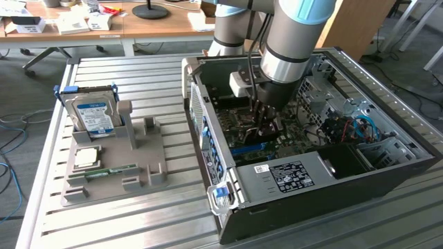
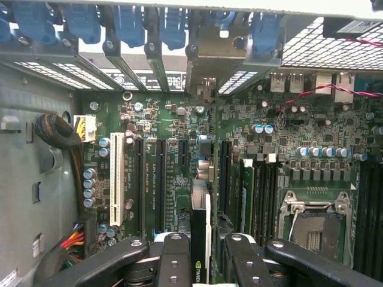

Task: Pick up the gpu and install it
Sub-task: 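Insert the gpu into the slot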

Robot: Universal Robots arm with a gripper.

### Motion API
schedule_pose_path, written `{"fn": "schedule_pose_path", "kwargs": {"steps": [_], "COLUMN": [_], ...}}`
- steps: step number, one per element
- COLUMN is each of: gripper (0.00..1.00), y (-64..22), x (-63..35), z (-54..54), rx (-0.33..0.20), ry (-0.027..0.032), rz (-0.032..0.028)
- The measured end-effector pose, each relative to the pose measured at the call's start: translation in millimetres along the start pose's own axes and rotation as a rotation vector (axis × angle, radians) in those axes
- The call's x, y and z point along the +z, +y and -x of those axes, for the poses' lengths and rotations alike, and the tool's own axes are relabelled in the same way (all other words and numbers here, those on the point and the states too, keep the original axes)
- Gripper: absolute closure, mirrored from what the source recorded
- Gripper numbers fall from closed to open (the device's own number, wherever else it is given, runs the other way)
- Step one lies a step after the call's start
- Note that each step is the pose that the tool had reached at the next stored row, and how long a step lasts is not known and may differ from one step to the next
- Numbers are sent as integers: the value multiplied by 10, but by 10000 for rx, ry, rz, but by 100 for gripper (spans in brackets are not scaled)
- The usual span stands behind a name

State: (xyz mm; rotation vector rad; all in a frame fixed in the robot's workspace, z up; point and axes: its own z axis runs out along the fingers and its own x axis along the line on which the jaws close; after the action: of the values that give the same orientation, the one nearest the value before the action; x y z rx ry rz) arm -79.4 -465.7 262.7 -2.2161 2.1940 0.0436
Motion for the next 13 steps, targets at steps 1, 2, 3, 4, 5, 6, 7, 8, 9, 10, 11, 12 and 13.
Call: {"fn": "schedule_pose_path", "kwargs": {"steps": [1, 2, 3, 4, 5, 6, 7, 8, 9, 10, 11, 12, 13], "gripper": [73, 73, 73, 73, 73, 73, 73, 73, 73, 73, 73, 73, 73], "y": [5, 10, 15, 19, 19, 19, 19, 20, 22, 23, 23, 24, 25], "x": [1, 2, 3, 4, 5, 9, 13, 17, 22, 27, 33, 39, 42], "z": [0, 0, 0, 0, 0, -1, -1, -1, -1, -1, -1, -1, -2], "rx": [2, 2, -1, 0, -1, -2, -2, -1, 0, -1, -1, -1, -2], "ry": [0, -2, -2, -2, 0, -1, -1, -1, -1, -1, -2, -1, 0], "rz": [-1, -2, -2, -4, -4, -6, -8, -11, -14, -16, -20, -24, -25]}}
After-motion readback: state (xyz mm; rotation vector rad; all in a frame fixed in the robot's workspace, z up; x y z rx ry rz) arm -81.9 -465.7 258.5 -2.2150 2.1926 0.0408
